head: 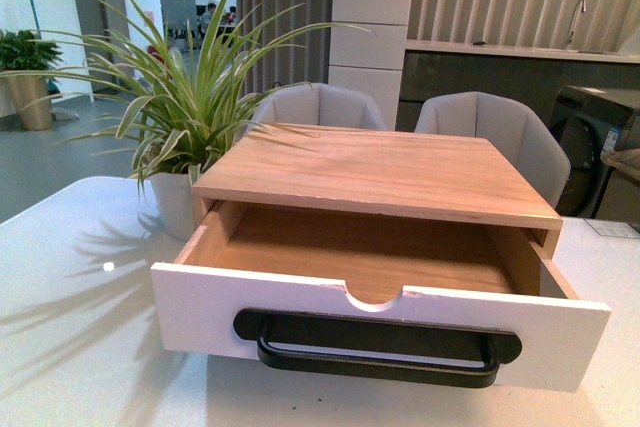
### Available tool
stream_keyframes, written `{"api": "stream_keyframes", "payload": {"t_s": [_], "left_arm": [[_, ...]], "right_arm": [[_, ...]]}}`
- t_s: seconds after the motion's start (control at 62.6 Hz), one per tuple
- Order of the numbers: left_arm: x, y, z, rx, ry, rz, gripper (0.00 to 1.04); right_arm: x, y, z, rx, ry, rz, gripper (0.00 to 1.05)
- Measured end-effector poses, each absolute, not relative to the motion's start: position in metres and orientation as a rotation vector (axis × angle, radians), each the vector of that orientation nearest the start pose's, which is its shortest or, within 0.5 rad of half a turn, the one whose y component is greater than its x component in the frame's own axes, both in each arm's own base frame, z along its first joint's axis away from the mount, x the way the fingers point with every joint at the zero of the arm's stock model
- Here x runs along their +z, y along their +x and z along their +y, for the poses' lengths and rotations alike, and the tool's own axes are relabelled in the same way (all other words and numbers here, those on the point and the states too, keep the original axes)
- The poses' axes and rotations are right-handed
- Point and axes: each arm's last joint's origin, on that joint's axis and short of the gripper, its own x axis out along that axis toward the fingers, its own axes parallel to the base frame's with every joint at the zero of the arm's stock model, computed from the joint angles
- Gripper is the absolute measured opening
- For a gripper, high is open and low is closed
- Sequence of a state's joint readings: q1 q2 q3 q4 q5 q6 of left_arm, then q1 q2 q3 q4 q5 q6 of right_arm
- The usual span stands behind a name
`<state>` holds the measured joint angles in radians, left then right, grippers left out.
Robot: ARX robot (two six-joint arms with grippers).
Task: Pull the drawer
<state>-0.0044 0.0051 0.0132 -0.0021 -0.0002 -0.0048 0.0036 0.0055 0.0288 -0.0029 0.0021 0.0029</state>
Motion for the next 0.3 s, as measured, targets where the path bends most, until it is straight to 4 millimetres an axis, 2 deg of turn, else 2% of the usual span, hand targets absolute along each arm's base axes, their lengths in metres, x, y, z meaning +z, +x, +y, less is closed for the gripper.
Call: {"api": "stream_keyframes", "payload": {"t_s": [0.304], "left_arm": [[0.1674, 0.0972, -0.0004, -0.004, -0.005, -0.006, 0.97]], "right_arm": [[0.1726, 0.0962, 0.0003, 0.002, 0.003, -0.020, 0.96]]}}
